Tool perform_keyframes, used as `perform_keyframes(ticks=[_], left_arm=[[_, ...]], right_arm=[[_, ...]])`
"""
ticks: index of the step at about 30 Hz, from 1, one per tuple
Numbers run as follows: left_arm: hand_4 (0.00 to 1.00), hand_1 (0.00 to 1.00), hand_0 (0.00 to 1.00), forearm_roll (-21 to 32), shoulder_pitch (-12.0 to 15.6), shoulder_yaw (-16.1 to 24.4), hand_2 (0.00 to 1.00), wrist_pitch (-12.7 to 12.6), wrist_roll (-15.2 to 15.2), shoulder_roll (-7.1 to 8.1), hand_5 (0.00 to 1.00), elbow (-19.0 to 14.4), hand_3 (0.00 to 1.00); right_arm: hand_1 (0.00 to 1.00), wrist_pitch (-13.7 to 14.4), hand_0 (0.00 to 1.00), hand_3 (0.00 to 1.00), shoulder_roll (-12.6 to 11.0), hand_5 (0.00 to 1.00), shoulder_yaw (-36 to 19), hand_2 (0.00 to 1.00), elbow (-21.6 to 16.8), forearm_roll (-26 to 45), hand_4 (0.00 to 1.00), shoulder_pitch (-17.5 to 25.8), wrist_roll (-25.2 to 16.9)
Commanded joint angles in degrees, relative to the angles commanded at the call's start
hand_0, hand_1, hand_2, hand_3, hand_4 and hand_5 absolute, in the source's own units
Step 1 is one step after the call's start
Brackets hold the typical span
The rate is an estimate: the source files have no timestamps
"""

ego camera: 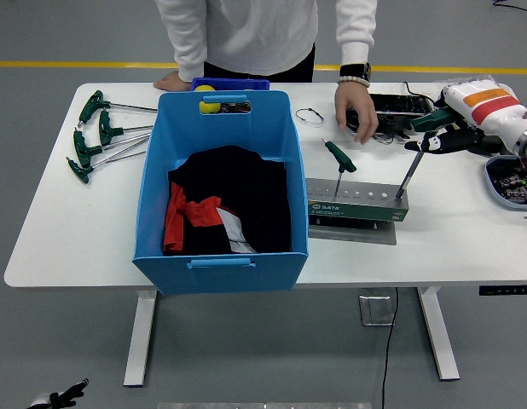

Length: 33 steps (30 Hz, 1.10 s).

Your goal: Lift tool from toolbox,place it in box,lift tool from toolbox,place it in box

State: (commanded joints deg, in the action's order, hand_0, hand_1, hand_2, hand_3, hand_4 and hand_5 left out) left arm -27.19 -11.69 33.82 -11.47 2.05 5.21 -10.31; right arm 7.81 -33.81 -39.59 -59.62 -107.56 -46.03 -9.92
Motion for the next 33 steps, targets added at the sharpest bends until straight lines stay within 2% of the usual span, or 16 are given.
perform_keyframes(ticks=[12,13,18,19,24,25,30,31,33], left_arm=[[0.723,0.846,0.862,-0.65,0.16,0.84,0.823,0.07,0.15,0.02,0.544,0.0,0.612],[0.723,0.846,0.863,-0.69,0.17,0.87,0.822,0.09,0.15,0.04,0.544,0.0,0.613],[0.723,0.846,0.863,-0.97,0.24,1.25,0.822,0.14,0.22,0.07,0.544,0.0,0.613],[0.723,0.844,0.863,-1.05,0.26,1.34,0.82,0.15,0.24,0.08,0.544,0.0,0.613],[0.723,0.844,0.863,-1.24,0.38,1.47,0.82,0.21,0.33,0.11,0.544,0.0,0.613],[0.723,0.843,0.863,-1.33,0.42,1.56,0.82,0.21,0.35,0.11,0.544,0.0,0.612],[0.723,0.843,0.863,-1.73,0.53,1.94,0.82,0.22,0.45,0.11,0.544,0.0,0.612],[0.722,0.843,0.859,-1.85,0.55,2.06,0.82,0.22,0.47,0.11,0.545,0.0,0.612],[0.722,0.843,0.859,-2.05,0.57,2.24,0.82,0.23,0.52,0.1,0.545,0.0,0.612]], right_arm=[[0.002,0.43,0.029,0.002,-1.81,0.739,-2.47,0.002,-2.81,-0.02,0.966,0.01,0.58],[0.002,0.5,0.031,0.002,-2.03,0.714,-2.8,0.002,-3.11,0.07,0.909,0.04,0.66],[0.002,0.9,0.031,0.002,-2.98,0.714,-4.53,0.002,-4.63,0.92,0.909,0.23,1.02],[0.002,0.97,0.029,0.002,-3.17,0.682,-4.89,0.002,-4.98,1.18,0.849,0.29,1.08],[0.002,1.11,0.029,0.002,-4.03,0.682,-6.53,0.002,-6.9,2.39,0.849,0.73,1.32],[0.002,1.23,0.031,0.002,-4.24,0.62,-7.0,0.002,-7.5,2.82,0.785,0.91,1.35],[0.002,1.48,0.031,0.002,-4.86,0.62,-8.42,0.002,-9.53,4.84,0.785,1.56,1.31],[0.002,1.5,0.034,0.002,-4.98,0.564,-8.67,0.002,-9.94,5.27,0.712,1.69,1.27],[0.002,1.6,0.034,0.002,-5.22,0.564,-9.2,0.002,-10.8,5.99,0.712,1.96,1.09]])
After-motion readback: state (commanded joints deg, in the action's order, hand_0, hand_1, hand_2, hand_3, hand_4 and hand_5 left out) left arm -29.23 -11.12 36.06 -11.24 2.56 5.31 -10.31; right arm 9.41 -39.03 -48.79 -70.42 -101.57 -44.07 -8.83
